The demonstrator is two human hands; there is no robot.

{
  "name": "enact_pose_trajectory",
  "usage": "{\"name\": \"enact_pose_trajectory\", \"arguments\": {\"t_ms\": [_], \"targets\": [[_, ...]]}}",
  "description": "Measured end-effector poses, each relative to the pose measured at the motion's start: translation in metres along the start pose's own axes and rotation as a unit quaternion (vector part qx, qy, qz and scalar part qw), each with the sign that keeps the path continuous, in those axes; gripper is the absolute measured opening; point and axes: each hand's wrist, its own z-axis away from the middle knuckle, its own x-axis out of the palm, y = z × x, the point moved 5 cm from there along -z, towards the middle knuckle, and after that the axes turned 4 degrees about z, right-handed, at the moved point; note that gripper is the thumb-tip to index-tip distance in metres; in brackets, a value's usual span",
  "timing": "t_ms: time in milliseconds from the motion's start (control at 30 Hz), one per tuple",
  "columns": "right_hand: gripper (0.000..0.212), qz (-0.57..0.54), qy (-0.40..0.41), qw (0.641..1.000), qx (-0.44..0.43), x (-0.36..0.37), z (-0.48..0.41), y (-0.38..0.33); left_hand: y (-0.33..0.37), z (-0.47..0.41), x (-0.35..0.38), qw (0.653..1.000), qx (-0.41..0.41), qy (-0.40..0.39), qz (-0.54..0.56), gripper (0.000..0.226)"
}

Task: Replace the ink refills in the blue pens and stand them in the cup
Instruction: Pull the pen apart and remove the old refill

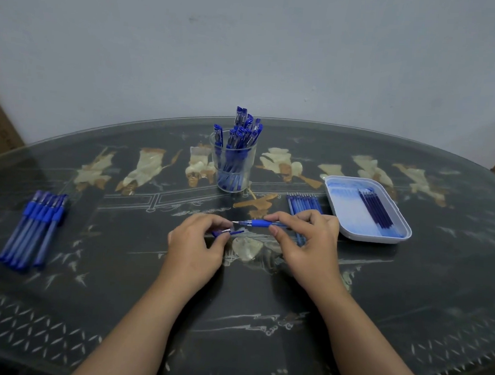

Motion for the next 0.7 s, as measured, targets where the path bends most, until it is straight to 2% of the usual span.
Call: {"name": "enact_pose_trajectory", "arguments": {"t_ms": [200, 467, 567, 700], "targets": [[0.032, -0.003, 0.005, 1.000, 0.007, -0.0010, -0.0001, -0.0001, 0.0029, 0.0016, -0.0061, 0.998, 0.010, 0.036, 0.048, 0.033], [0.029, 0.053, -0.006, 0.998, 0.034, -0.0003, -0.0004, 0.0020, -0.0042, 0.0015, -0.0088, 0.991, -0.077, 0.042, 0.106, 0.028], [0.029, 0.067, -0.017, 0.997, 0.043, -0.0005, -0.0005, 0.0017, -0.0045, 0.0010, -0.0083, 0.993, -0.079, 0.031, 0.086, 0.027], [0.028, 0.074, -0.017, 0.996, 0.048, -0.0003, -0.0004, 0.0020, -0.0025, 0.0012, -0.0029, 0.999, -0.038, -0.002, 0.034, 0.033]]}}
